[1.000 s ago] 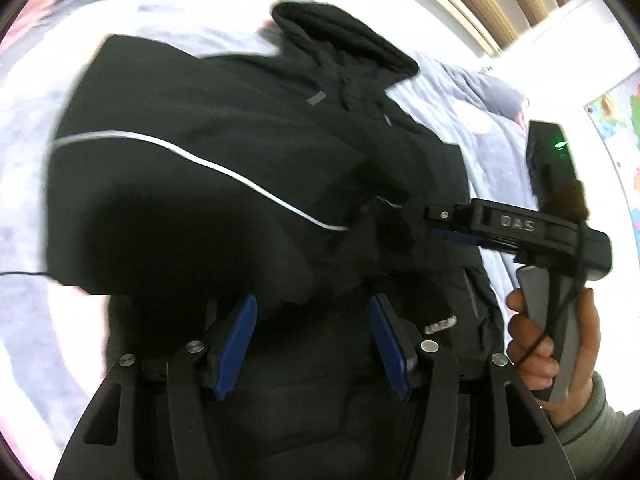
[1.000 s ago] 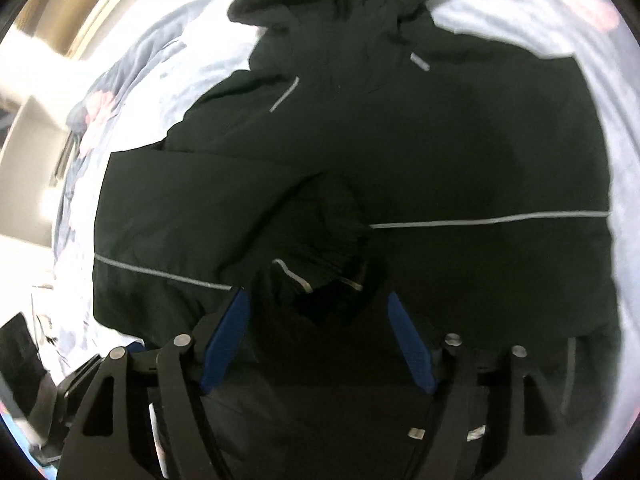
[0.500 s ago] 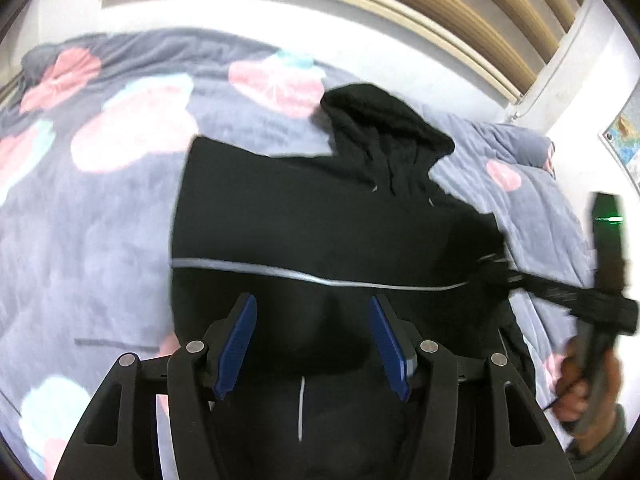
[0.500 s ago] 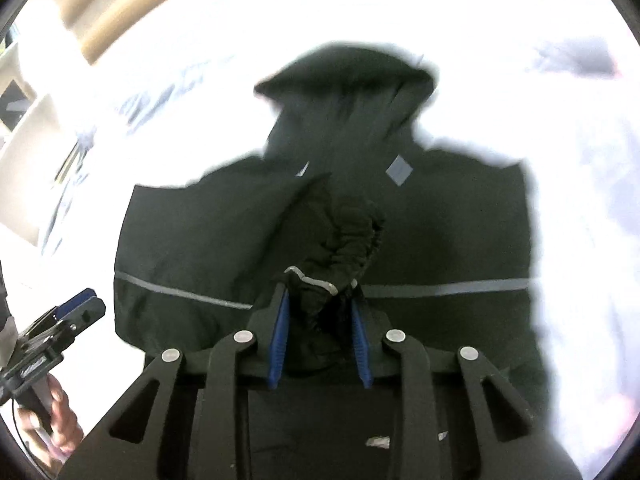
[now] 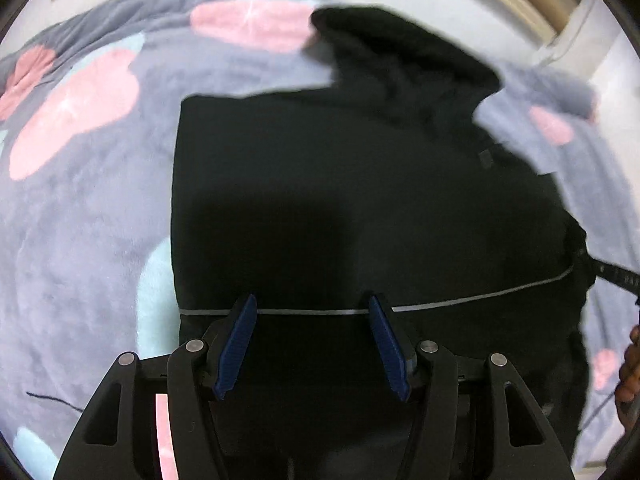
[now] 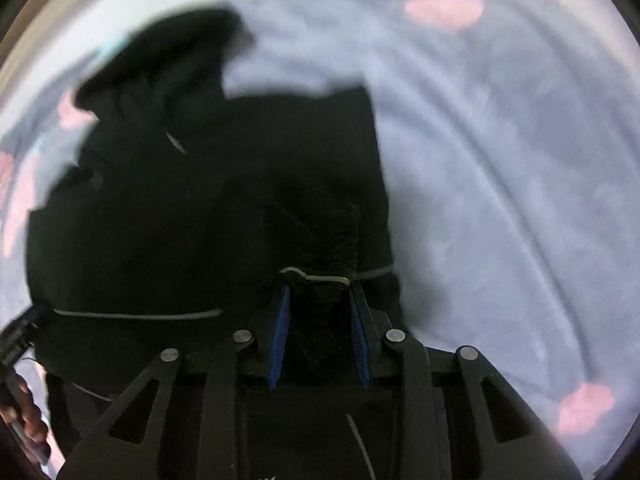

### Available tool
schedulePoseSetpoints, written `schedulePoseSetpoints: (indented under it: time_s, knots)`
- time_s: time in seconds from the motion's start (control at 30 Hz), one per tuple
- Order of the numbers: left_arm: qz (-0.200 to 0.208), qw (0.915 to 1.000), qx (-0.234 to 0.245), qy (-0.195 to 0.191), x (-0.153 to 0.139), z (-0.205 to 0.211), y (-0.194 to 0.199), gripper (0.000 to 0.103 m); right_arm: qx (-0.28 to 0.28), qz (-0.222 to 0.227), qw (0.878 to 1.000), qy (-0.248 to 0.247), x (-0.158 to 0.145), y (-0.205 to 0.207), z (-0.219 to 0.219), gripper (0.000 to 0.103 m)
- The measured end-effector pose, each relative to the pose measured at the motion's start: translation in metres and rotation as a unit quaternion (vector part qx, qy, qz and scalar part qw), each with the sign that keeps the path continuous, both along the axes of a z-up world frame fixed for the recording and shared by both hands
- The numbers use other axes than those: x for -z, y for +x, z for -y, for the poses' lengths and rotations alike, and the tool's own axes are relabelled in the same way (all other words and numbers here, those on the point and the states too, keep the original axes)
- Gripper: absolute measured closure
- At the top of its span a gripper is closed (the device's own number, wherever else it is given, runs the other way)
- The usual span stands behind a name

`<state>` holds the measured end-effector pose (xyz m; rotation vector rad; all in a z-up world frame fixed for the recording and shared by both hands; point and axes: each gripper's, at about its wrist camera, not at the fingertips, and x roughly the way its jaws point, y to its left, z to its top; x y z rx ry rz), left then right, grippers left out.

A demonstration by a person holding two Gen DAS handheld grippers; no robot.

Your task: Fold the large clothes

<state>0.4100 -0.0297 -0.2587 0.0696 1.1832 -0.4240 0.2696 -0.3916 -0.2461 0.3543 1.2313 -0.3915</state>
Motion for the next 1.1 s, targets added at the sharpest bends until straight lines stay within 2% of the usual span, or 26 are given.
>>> schedulePoseSetpoints:
  time_s: [0.1,0.23,0.33,0.4,0.5,0.57,0.7,0.83,0.87,0.93,1.1]
  knots:
    - [0.004,0.9999,0.004,0.015,0.009,0.001,0.002,0.043,0.007,-0.005,1.0,0.022,0.023,-0.008,0.01,0.069]
    - [0.013,0.9992,0.016,0.036,0.01,0.006,0.0,0.043,0.0,-0.003,0.999,0.038,0.018,-0.012,0.016,0.064]
    - [0.019,0.9989,0.021,0.038,-0.006,0.007,-0.003,0.042,-0.01,0.009,1.0,0.028,-0.01,-0.022,0.016,0.054]
    - [0.034,0.9989,0.03,0.014,-0.029,0.007,-0.009,0.042,-0.02,0.034,0.999,0.005,-0.039,-0.027,0.009,0.041]
    - [0.055,0.9975,0.043,-0.011,-0.055,0.014,-0.014,0.042,-0.046,0.074,0.996,-0.004,-0.07,-0.02,-0.009,0.038]
    - [0.057,0.9964,0.055,-0.028,-0.065,0.024,-0.015,0.042,-0.066,0.083,0.994,0.006,-0.076,-0.006,-0.023,0.038]
    - [0.048,0.9963,0.067,-0.023,-0.051,0.047,-0.014,0.042,-0.097,0.058,0.993,-0.019,-0.051,0.03,-0.05,0.038]
    - [-0.015,0.9987,0.048,-0.005,0.002,0.06,0.001,0.042,-0.101,0.003,0.995,-0.013,-0.004,0.045,-0.06,0.039]
    - [-0.017,0.9988,0.046,-0.003,0.009,0.061,0.002,0.043,-0.099,-0.014,0.995,-0.014,0.01,0.045,-0.058,0.039]
    - [-0.015,0.9989,0.045,-0.004,0.02,0.06,0.002,0.043,-0.102,-0.012,0.995,-0.017,0.022,0.042,-0.055,0.039]
    - [-0.016,0.999,0.041,-0.005,0.028,0.06,0.006,0.041,-0.111,-0.012,0.993,-0.034,0.03,0.041,-0.057,0.039]
